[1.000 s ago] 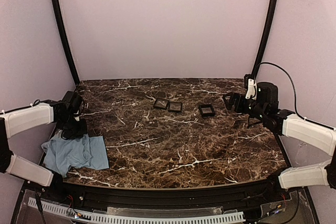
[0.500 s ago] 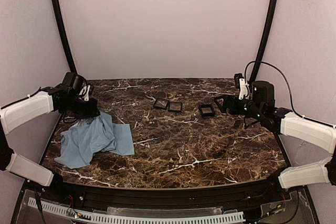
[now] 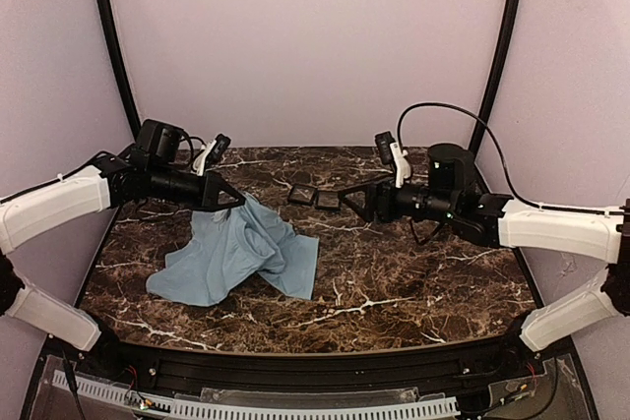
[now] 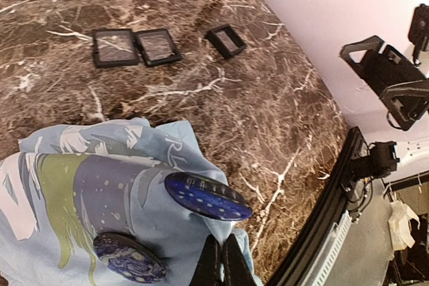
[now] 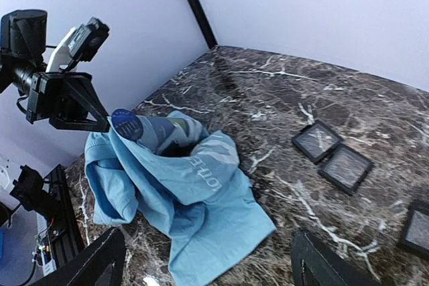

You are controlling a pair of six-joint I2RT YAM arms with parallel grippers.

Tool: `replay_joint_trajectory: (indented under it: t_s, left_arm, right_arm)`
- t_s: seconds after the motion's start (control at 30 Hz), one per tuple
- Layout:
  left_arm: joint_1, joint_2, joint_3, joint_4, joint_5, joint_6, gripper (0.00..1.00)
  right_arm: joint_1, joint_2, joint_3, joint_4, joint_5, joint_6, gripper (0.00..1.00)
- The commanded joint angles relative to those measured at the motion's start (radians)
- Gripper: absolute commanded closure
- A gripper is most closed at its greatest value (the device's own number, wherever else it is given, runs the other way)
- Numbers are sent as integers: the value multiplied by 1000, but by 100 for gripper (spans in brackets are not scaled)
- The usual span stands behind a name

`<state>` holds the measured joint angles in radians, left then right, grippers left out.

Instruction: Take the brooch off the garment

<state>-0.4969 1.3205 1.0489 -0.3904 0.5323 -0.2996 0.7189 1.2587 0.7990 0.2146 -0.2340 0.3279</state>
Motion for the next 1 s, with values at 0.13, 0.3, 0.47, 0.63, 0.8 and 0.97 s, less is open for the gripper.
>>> replay_joint_trajectory:
  t_s: [0.13, 0.3, 0.47, 0.63, 0.8, 0.97]
  left_arm:
    - [-74, 57, 39, 82, 109, -37, 99]
    - [-88, 68, 31, 116, 113, -53, 99]
    - [-89, 73, 19, 145, 107, -72, 99]
    - [-92, 84, 8, 175, 122, -92, 99]
    - [-94, 79, -3, 182, 136, -104, 99]
    - [-94, 60, -22, 177, 129, -108, 78]
  right_arm:
    - [205, 293, 186, 78, -45, -7, 20]
    - [296, 404, 270, 52, -53, -51, 21]
    - [348, 474, 318, 67, -53, -60, 20]
    - [377, 533, 357, 87, 19, -59, 25]
    - [381, 567, 377, 126, 77, -41, 48]
    - [382, 537, 335, 164, 73, -33, 99]
